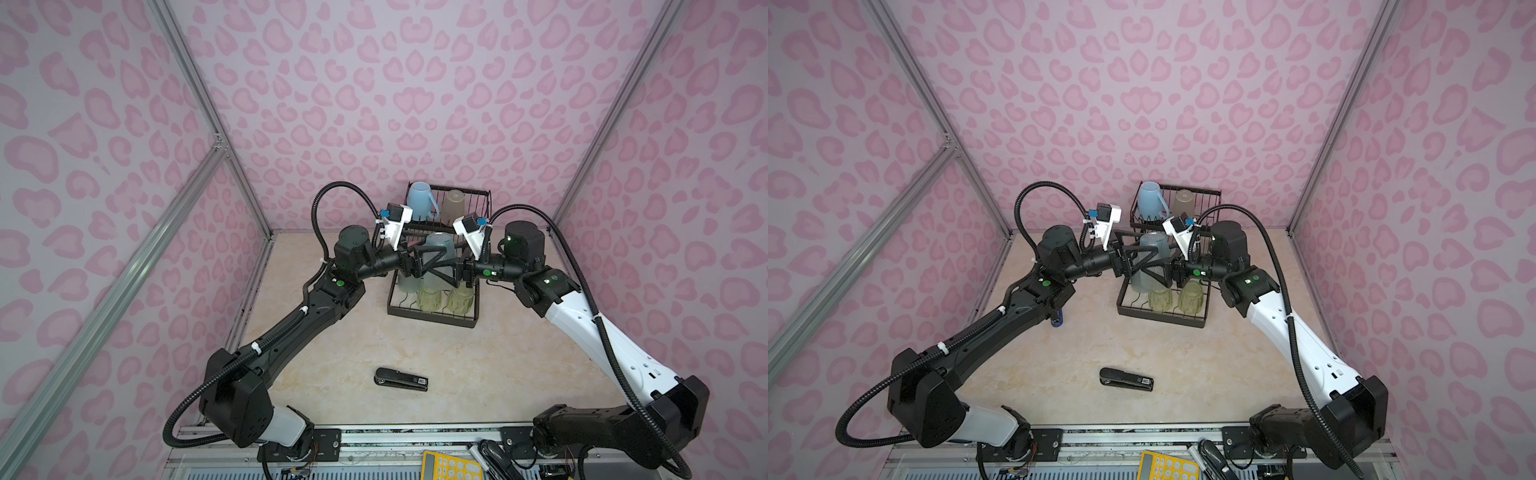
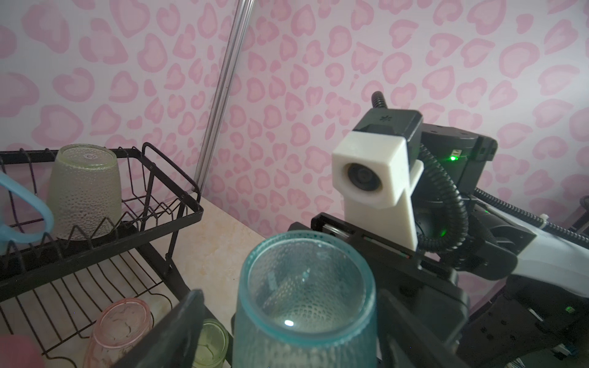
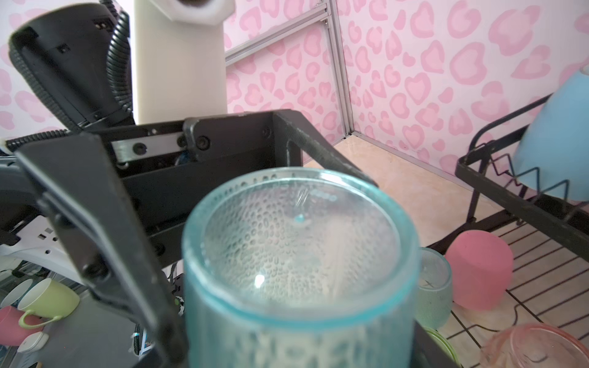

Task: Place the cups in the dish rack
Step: 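Open the left gripper and draw back while the right holds the teal cup, then raise the teal cup over the upper tier with the right gripper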

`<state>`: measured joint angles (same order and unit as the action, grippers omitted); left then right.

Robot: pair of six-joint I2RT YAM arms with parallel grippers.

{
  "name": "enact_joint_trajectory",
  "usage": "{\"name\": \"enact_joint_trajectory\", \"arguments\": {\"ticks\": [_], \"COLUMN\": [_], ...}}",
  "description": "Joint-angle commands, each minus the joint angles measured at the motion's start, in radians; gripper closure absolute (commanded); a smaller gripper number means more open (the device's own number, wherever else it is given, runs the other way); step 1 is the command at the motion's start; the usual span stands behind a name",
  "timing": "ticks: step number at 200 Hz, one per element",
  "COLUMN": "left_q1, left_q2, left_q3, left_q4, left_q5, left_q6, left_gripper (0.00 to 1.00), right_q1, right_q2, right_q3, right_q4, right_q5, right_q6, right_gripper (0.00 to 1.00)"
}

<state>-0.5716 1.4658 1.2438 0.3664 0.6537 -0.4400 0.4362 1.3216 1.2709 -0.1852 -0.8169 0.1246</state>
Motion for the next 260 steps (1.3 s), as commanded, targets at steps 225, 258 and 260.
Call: {"name": "enact_joint_trajectory", "arguments": {"ticks": [225,258,260], "left_q1": [0.03,0.03,0.03], "left_q2": [-0.136,-0.147,-0.147], "left_q3": [-0.096,-0.122,-0.122], "left_q4": [-0.281,-0.287,-0.289], "left_q5": [-0.379,-0.373,-0.371], "left_q6": [-0.001,-0.009,-0.009], "left_gripper": [0.07,0.07,0.07], "right_q1": [-0.092,-0.122,-0.123], "right_q2": [0.186,0.285,0.292], "right_q3": [0.111,0.167,0.171], "right_q4": [0.272,0.355,0.36], "right_q5": [0.89,0.901,0.901], "right_q6": [0.003,0.003,0.002], "right_gripper": [0.69,0.69,0.69]}}
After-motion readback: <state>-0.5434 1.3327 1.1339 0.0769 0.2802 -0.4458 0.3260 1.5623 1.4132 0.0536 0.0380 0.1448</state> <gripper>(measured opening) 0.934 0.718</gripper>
